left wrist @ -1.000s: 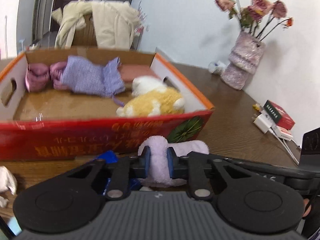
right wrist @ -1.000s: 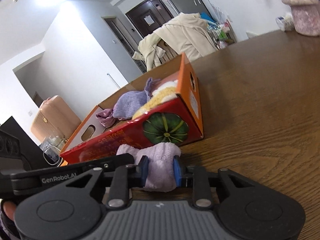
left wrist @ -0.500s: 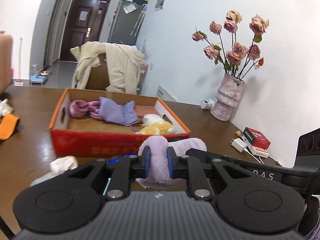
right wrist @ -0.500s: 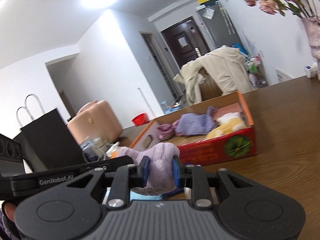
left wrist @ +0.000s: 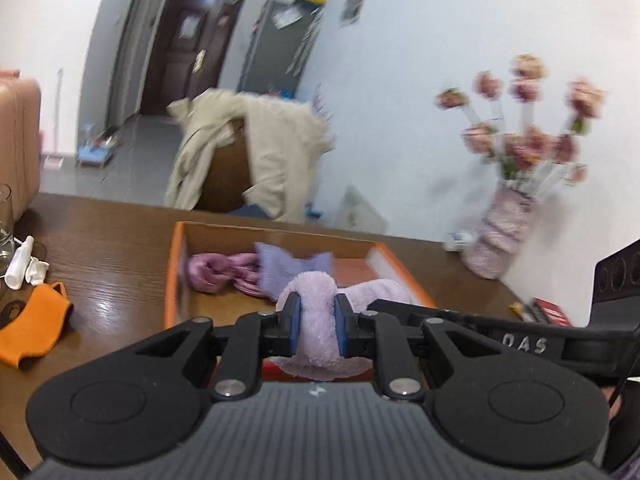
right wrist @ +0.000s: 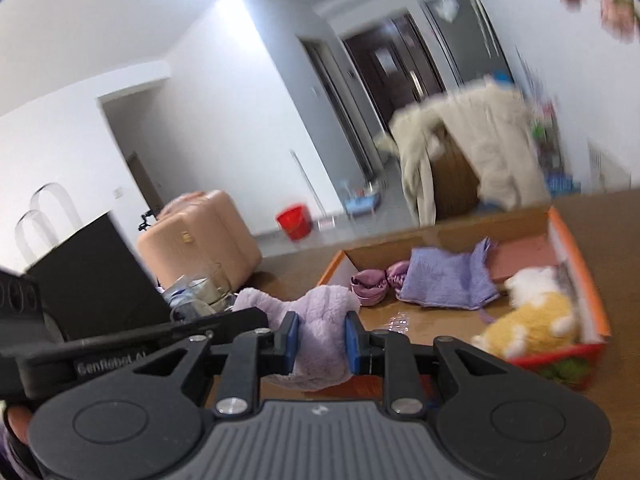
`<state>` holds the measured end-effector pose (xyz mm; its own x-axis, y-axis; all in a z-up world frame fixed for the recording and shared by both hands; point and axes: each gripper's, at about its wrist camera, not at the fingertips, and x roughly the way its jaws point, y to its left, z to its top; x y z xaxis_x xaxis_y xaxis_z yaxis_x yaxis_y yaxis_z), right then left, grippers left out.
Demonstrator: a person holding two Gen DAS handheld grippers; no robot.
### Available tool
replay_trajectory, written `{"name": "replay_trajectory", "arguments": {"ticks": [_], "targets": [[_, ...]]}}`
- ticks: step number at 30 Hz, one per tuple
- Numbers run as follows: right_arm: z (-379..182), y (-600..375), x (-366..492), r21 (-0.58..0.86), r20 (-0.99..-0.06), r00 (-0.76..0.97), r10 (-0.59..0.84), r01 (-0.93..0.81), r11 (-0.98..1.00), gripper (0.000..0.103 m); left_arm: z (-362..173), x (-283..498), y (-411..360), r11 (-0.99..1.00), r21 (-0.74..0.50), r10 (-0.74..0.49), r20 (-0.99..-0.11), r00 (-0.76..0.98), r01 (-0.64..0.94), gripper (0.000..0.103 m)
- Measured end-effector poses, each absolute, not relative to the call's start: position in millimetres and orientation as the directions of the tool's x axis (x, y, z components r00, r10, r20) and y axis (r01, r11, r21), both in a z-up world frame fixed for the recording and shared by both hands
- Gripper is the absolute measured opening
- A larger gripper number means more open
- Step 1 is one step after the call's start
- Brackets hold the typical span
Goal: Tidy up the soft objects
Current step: 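Carry the lavender towel into the box and open both grippers, then move both grippers to the light blue plush and close on it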
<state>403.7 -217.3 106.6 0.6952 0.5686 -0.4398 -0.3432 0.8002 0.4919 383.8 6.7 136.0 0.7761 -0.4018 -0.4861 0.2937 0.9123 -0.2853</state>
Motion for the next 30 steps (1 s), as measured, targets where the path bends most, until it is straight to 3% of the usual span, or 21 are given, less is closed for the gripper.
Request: {"name": "replay_trajectory", "arguments": {"ticks": [4,8,9,11,15,20,22,28,30], "targets": [[82,-189,461,0.453,-0.534,0.663,0.525,-0.3,0.84,0.023,109,446,22,0.926,-0.314,-0.363,-0.591,0.721,0.208,0.018],[47,-169,499,0.447,-0.635,0.595,0.493,-0.237,0.862,0.024,80,468,24,0.952,-0.251,-0.299,-0.648,0.701,0.174,0.022],[39,-165,503,0.441,-0.658,0.577,0.484,-0.225,0.869,0.024,74,468,28,0.949,-0.251,-0.312,-0.648,0.695,0.191,0.025],[30,-162,505,0.431,-0.68,0.558,0.476,-0.221,0.875,0.027,67,462,35,0.941,-0.247,-0.339,-0.637,0.692,0.233,0.041],[18,-165,510,0.425,-0.719,0.536,0.442,-0.164,0.89,0.036,71,449,53,0.935,-0.262,-0.354,-0.606,0.713,0.241,0.042],[32,-167,504,0.409,-0.703,0.556,0.443,-0.193,0.892,0.052,92,434,59,0.954,-0.219,-0.297,-0.575,0.763,0.206,0.051],[50,-172,492,0.356,-0.688,0.601,0.407,-0.209,0.911,0.052,101,423,62,0.955,-0.218,-0.293,-0.565,0.771,0.204,0.054],[116,-205,437,0.303,-0.581,0.719,0.381,-0.243,0.921,0.06,135,370,68,0.961,-0.171,-0.275,-0.503,0.819,0.218,0.068],[135,-219,407,0.272,-0.529,0.764,0.37,-0.261,0.926,0.071,142,342,71,0.965,-0.146,-0.262,-0.47,0.843,0.218,0.073]]}}
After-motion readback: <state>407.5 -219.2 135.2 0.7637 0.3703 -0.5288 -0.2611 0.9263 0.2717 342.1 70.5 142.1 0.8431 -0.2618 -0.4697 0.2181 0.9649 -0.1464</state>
